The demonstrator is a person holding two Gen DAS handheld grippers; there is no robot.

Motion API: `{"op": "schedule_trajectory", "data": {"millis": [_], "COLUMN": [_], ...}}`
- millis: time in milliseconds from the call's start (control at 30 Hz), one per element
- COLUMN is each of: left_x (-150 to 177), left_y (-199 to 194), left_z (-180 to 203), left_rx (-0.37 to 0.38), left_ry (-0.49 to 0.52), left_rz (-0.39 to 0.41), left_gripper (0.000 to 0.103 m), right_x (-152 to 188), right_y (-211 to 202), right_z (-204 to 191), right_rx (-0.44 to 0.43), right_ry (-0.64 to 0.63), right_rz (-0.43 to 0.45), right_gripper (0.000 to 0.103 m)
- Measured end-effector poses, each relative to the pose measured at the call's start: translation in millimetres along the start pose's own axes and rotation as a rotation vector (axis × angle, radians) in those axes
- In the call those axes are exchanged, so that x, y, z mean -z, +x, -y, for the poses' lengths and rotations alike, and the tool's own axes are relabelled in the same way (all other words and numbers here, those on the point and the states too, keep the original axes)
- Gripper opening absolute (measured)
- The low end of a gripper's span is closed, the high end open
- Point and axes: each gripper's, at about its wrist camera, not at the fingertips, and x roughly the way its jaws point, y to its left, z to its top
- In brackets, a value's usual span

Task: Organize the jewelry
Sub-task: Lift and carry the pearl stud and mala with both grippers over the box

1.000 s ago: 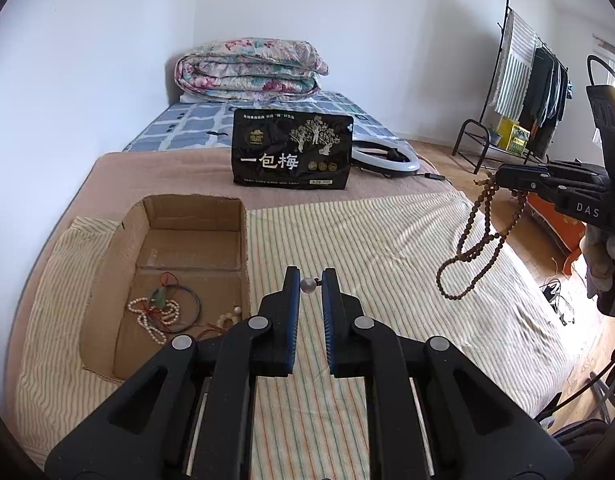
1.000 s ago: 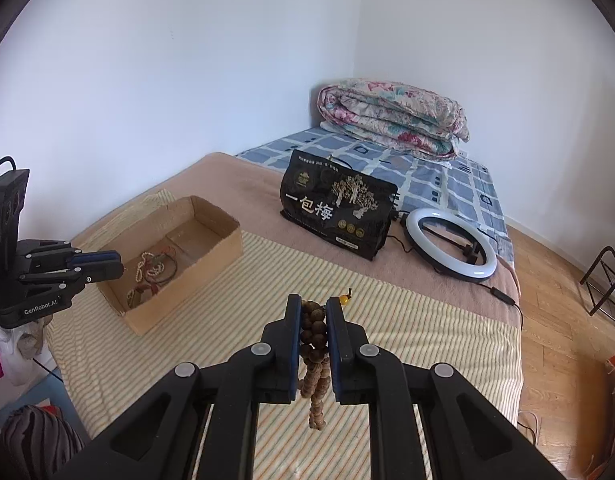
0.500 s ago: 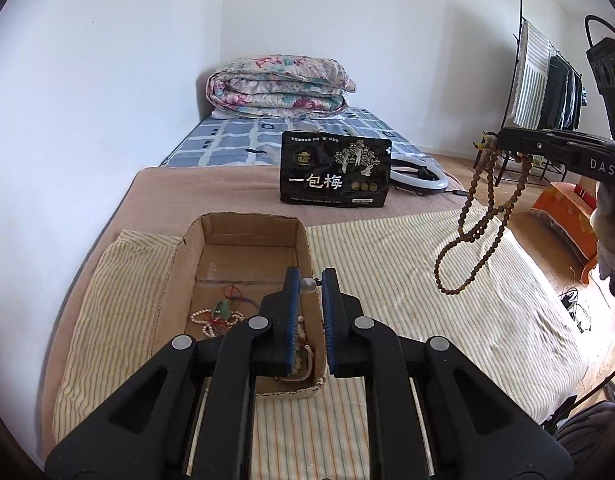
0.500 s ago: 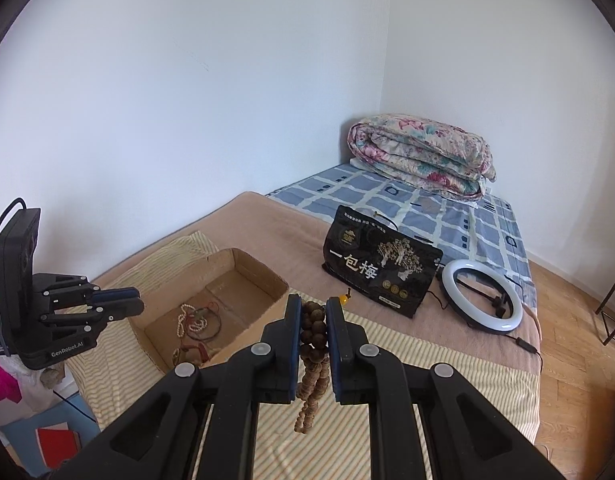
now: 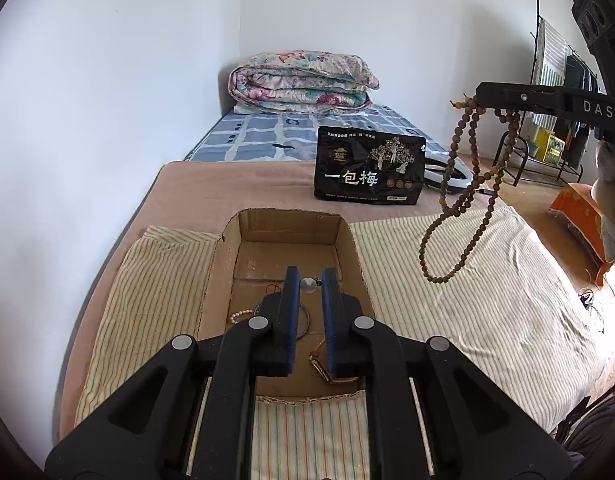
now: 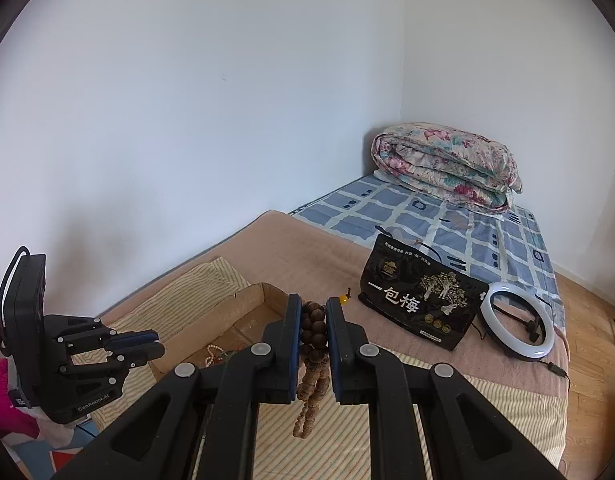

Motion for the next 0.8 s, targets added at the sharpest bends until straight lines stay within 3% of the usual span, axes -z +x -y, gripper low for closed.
{"op": "schedule_trajectory", "data": {"millis": [367,800], "left_x": [5,16], "left_y": [20,47], "left_z": [-21,-34], "left_rx": [-0.019,-0.02], "left_ry": [-0.015,-0.031], "left_rz": [-0.028,-0.077], "left_gripper": [0.01,0.01], "right_x": [-18,2], "right_y": [54,124], "right_z": [-21,-33], "right_rx": [-0.025,-0.042], "right_ry": [0.014,0.044], "right_rz": [-0.007,-0.088], "right_gripper": [0.01,0.01]}}
